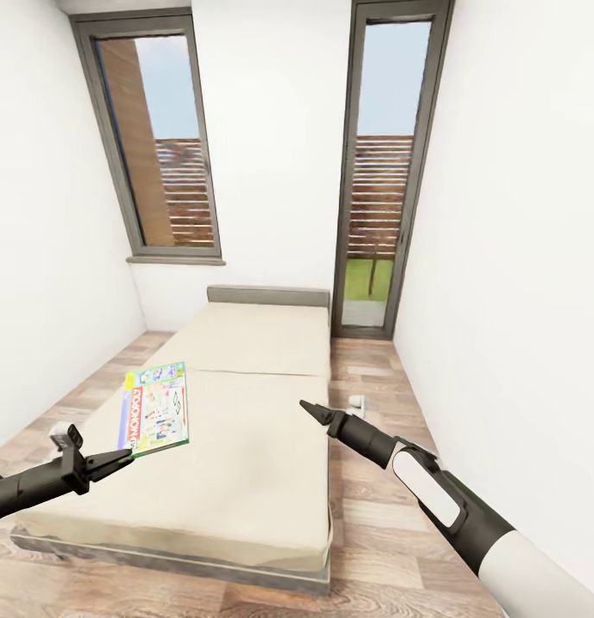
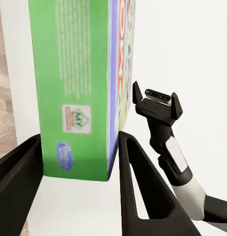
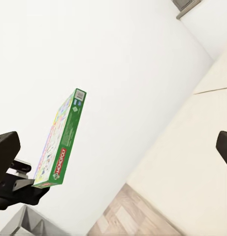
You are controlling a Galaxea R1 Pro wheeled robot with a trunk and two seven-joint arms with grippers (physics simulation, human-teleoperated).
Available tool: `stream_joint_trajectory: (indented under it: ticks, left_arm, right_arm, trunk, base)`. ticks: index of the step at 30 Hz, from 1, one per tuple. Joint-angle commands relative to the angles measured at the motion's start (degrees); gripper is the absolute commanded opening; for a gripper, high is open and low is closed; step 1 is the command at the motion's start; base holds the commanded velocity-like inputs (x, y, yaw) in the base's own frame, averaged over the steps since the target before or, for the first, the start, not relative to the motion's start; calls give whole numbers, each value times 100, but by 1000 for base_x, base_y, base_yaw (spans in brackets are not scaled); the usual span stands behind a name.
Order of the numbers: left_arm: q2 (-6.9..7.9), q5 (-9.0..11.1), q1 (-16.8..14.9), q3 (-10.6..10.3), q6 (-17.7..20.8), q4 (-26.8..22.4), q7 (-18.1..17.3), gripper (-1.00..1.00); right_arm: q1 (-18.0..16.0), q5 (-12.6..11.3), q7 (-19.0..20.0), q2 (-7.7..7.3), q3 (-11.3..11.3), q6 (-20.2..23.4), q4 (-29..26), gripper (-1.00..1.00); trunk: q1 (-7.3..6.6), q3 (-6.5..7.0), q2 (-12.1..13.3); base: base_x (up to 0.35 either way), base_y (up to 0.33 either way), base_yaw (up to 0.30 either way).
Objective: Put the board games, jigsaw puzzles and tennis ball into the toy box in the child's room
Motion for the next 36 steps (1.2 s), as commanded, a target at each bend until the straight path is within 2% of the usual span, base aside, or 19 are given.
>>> stream_joint_trajectory:
  ticks: [1, 36]
  left_arm:
    - [-1, 8, -5, -2, 56, 1, -10, -100]
    - [-13, -9, -5, -13, 40, 1, -1, -100]
  right_arm:
    - [-7, -60, 3, -6, 11, 35, -5, 100]
    - [-8, -51, 1, 0, 13, 35, 3, 100]
  trunk:
    - [-22, 10, 36]
    - [-790, 639, 1439]
  base:
    - [0, 0, 279]
    - [0, 0, 289]
